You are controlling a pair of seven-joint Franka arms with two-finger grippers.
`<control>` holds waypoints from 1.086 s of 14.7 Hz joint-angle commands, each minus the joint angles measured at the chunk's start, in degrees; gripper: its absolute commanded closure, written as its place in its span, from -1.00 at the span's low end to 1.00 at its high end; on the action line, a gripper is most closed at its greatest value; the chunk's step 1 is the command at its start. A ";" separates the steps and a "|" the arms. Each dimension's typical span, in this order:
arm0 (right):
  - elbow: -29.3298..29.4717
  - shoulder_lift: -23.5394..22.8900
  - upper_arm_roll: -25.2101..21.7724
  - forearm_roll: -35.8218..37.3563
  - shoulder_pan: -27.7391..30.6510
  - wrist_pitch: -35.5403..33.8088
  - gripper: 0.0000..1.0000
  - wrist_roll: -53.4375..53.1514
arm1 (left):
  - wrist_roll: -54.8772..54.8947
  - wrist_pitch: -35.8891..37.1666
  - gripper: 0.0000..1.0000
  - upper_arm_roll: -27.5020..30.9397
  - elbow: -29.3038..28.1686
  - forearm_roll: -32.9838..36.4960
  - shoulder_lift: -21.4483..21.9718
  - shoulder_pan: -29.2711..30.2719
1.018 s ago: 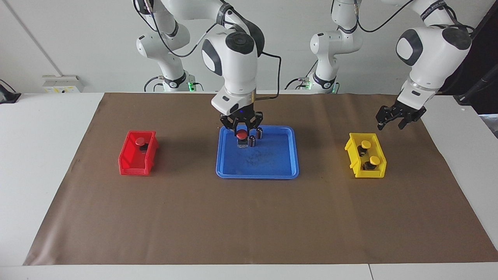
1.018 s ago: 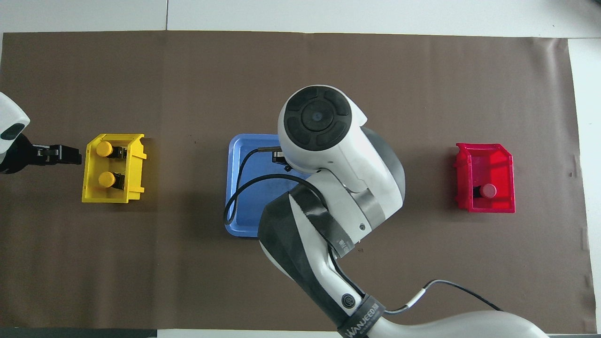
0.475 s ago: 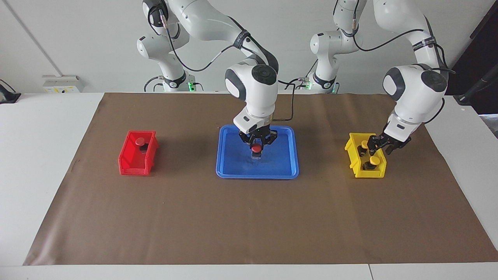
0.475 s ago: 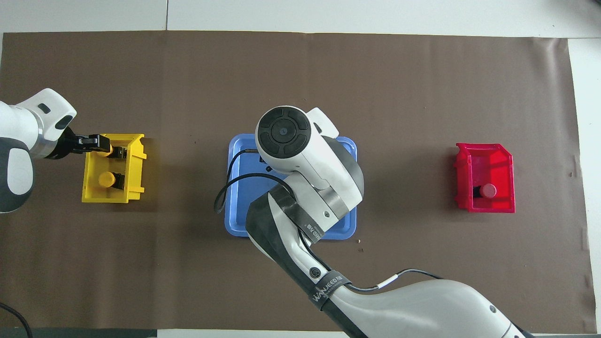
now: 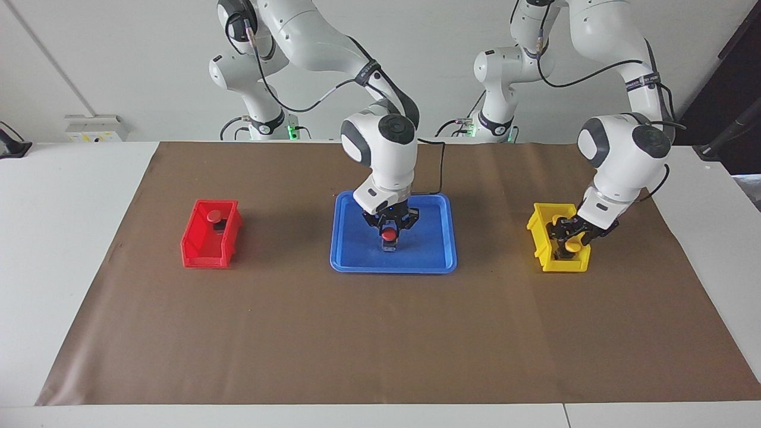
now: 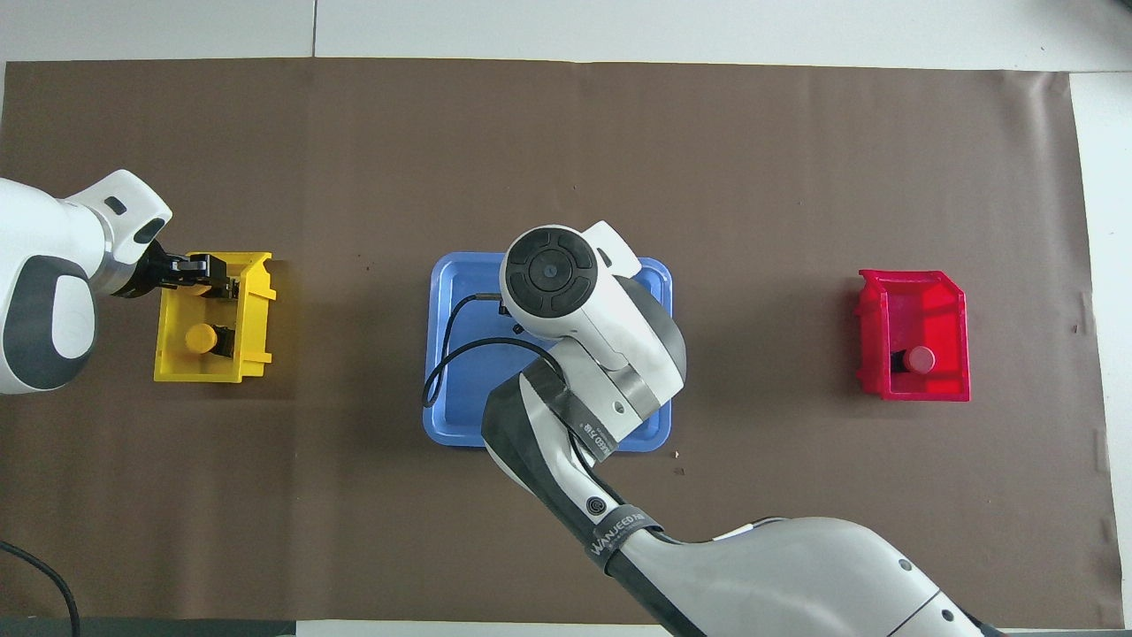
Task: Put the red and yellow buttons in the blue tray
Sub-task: 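Carry the red button into the tray while the left gripper reaches yellow box, then release the red button in the tray and withdraw the right gripper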
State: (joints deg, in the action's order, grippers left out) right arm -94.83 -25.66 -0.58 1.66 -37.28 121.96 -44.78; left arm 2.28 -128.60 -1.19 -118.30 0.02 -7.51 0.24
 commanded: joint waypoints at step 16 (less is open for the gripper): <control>-31.91 32.25 0.14 -2.45 38.95 -2.52 -0.48 48.56 | -1.32 24.83 0.97 -0.04 18.05 0.95 -0.92 -0.76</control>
State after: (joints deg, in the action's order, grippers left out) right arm -123.38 5.36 -1.46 0.30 0.78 116.96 3.45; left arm 2.26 -114.67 -1.18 -109.64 0.02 -7.99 0.23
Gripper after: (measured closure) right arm 0.225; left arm 0.586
